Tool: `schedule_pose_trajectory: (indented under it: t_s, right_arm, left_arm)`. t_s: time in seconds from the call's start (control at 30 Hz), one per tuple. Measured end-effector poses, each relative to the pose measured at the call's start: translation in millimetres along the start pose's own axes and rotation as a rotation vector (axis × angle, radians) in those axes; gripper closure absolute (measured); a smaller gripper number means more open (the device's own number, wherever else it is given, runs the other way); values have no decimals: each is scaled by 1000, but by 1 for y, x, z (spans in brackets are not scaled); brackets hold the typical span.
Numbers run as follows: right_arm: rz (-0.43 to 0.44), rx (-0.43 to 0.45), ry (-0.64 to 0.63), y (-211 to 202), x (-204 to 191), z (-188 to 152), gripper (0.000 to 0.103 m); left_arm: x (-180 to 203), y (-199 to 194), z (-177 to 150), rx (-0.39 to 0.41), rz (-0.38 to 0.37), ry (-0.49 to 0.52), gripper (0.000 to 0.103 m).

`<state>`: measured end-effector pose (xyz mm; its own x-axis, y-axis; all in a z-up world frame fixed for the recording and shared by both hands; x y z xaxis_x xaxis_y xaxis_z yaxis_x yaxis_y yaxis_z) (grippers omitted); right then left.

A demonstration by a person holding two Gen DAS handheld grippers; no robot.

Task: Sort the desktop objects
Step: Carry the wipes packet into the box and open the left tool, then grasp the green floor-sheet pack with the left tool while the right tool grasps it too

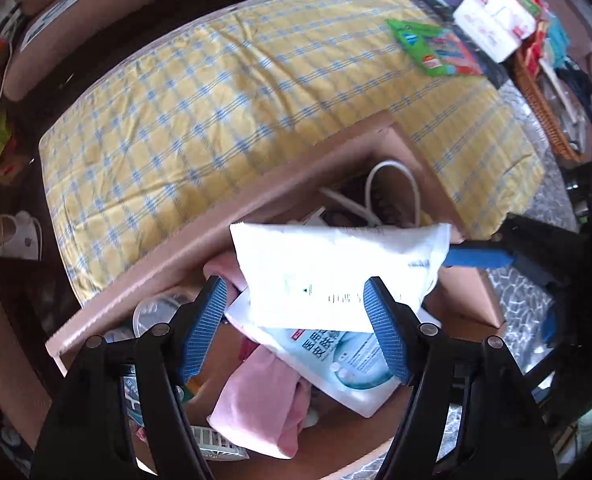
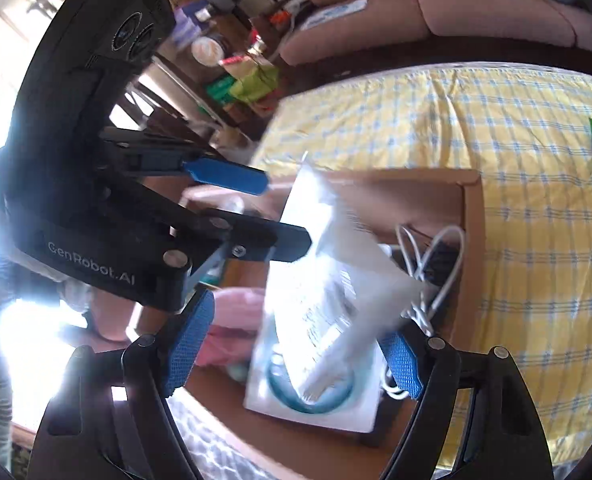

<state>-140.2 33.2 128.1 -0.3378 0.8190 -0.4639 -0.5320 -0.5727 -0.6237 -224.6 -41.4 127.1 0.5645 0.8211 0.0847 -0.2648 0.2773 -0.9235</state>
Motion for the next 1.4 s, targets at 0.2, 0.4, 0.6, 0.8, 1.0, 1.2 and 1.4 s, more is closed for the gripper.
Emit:
schedule_pose_trajectory:
  t_s: [0.2,0.4,0.6,0.8,1.0,1.2,1.4]
  right_arm:
    - [-183,31,-146,-34,-2,-7,17]
    - [-164,99,-175,-67,-5,3,0]
    - [-151,117,-144,-98,5,-9,0]
    - [-186,169,14,-148,86,-16,0]
    - [-327,256,110,-204,203,-1,0]
    - [-443,278,120,-218,306,39,0]
    - [-444,294,191,-194,394,65,1]
  left_arm:
    - [7,-34,-23,128,-84,-49,0]
    - [26,-70,-24,216,-88,-43,0]
    - [62,-80,-4,241,-170,-39,0]
    - [101,-55,43,258,-303,-126,0]
    - [138,19,111,283,-304,-202,0]
    - [163,114,175,251,-272,-267,7]
    - [167,191,218,232,-225,-292,16]
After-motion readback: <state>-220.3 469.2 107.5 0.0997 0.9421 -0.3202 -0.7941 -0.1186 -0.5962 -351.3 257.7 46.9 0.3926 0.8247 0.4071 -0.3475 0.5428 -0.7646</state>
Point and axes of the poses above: each gripper's, at about its wrist camera, not at the fingertips, and y roughly the way its jaws point, x to its right, z to its top, the point moved 1 cm from there along y, roughly the way its jaws point, and after that the axes turned 14 degrees about x, right-handed, at the moved point
